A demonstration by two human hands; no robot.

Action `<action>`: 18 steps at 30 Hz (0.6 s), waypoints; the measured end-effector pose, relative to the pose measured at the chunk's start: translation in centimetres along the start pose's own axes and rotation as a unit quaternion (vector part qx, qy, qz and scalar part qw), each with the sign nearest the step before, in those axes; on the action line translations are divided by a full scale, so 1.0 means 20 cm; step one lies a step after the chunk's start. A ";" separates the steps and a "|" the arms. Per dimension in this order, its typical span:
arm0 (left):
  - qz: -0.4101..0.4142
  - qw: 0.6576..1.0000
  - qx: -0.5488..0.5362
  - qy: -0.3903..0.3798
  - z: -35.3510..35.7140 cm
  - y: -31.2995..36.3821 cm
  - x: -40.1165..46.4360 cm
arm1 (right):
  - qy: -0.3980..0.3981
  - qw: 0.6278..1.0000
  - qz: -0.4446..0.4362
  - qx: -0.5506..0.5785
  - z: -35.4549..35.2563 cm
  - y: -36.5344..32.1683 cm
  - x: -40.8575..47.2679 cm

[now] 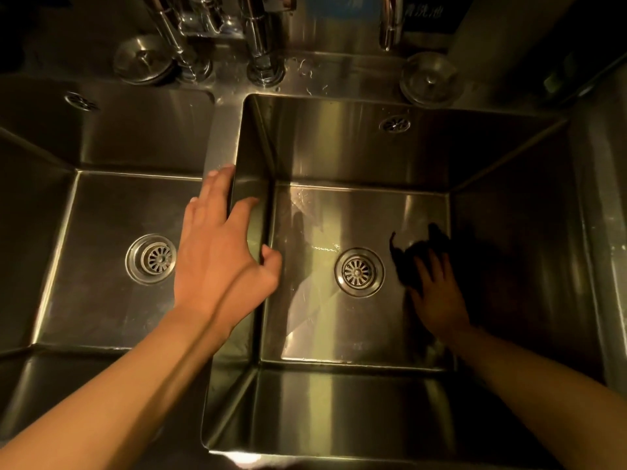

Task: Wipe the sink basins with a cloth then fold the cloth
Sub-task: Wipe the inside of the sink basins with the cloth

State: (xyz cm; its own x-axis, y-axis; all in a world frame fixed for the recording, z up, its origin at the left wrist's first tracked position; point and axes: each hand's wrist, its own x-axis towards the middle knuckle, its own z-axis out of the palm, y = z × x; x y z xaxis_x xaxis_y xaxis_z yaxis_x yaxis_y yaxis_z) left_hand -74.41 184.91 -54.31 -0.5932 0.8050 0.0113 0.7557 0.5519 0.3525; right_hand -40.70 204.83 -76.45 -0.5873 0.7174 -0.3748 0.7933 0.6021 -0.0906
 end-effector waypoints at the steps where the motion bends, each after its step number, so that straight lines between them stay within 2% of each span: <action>1: 0.001 1.000 0.001 -0.002 0.00 0.00 0.00 | -0.021 0.999 -0.036 -0.015 0.02 -0.01 -0.07; 3: 0.003 1.000 0.001 -0.003 0.00 0.00 0.00 | -0.065 0.983 -0.161 -0.055 0.05 -0.04 -0.20; 4: 0.003 1.000 0.001 -0.004 0.00 0.00 0.00 | -0.072 0.964 -0.243 -0.083 0.07 -0.07 -0.25; 6: 0.003 1.000 0.001 -0.002 0.00 0.00 0.00 | -0.036 0.901 -0.414 -0.122 0.12 -0.14 -0.30; 8: 0.001 1.000 0.001 -0.003 0.00 0.00 0.00 | -0.033 0.845 -0.514 -0.146 0.14 -0.29 -0.29; 11: -0.003 1.000 -0.002 -0.007 -0.01 0.01 0.01 | -0.077 0.802 -0.565 -0.179 0.13 -0.60 -0.17; 14: -0.005 1.000 -0.001 -0.012 -0.02 0.01 0.00 | -0.089 0.787 -0.583 -0.182 0.10 -0.87 -0.01; 16: -0.008 1.000 -0.001 -0.018 -0.02 0.02 0.00 | -0.012 0.803 -0.572 -0.166 0.07 -0.99 0.12; 18: -0.011 1.000 -0.005 -0.019 -0.02 0.02 0.00 | 0.087 0.834 -0.531 -0.123 0.01 -1.05 0.27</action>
State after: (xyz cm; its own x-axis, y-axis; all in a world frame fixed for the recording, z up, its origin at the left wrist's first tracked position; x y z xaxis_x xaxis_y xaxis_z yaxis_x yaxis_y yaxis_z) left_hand -74.25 185.04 -53.83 -0.5981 0.8007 -0.0322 0.7400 0.5673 0.3612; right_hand -60.54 195.92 -76.77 -0.9692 -0.2381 -0.0625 -0.2324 0.9688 -0.0865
